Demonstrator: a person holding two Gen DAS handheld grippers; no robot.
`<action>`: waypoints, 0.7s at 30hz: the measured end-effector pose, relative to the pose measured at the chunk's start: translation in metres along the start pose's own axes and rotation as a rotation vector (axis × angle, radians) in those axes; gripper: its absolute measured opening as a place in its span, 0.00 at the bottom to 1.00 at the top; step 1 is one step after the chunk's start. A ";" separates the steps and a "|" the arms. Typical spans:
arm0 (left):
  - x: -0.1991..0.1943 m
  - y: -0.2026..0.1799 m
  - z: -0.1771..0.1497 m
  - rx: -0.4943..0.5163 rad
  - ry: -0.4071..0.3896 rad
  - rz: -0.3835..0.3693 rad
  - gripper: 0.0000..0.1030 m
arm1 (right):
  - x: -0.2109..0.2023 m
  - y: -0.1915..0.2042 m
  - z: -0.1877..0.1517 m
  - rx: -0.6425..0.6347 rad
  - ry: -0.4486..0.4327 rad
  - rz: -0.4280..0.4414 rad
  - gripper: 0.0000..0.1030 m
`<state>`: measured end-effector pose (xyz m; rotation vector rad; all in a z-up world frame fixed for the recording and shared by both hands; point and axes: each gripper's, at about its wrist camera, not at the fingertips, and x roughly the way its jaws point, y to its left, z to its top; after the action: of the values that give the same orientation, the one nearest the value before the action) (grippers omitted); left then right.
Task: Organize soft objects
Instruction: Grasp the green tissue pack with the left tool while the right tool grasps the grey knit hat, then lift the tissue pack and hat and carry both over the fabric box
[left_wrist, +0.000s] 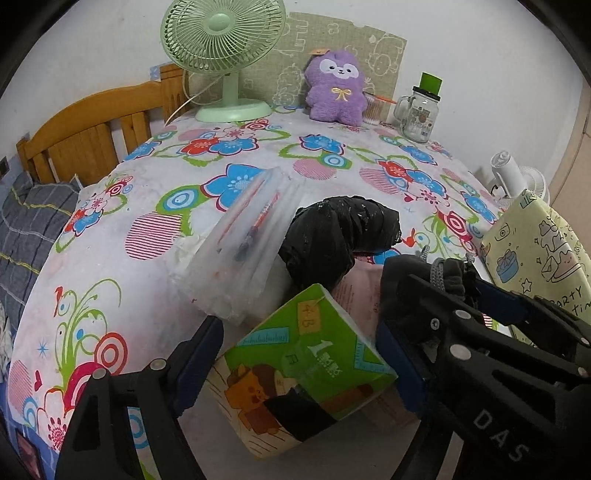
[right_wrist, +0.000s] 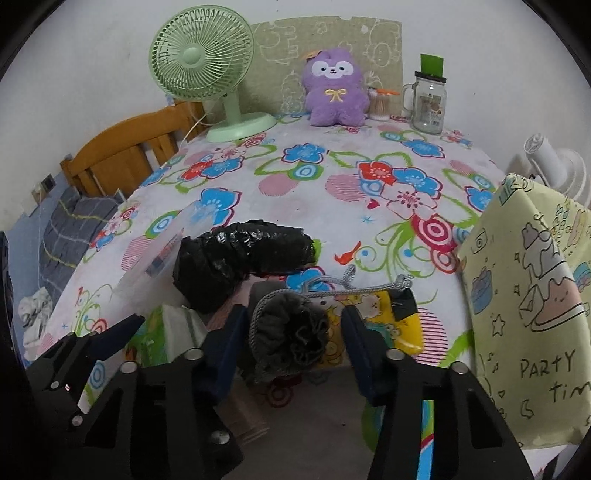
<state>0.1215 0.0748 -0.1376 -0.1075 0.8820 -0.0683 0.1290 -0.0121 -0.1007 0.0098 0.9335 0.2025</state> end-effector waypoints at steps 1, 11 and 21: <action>0.000 0.000 0.000 0.000 0.001 -0.004 0.80 | 0.000 0.001 0.000 -0.001 0.001 0.001 0.44; -0.004 -0.005 -0.002 0.015 -0.008 -0.024 0.67 | -0.001 0.002 0.000 -0.006 -0.004 -0.007 0.42; -0.012 -0.006 -0.004 0.014 -0.029 -0.044 0.54 | -0.011 0.003 -0.002 -0.001 -0.025 -0.013 0.42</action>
<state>0.1109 0.0698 -0.1299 -0.1143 0.8501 -0.1140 0.1205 -0.0116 -0.0934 0.0049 0.9080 0.1901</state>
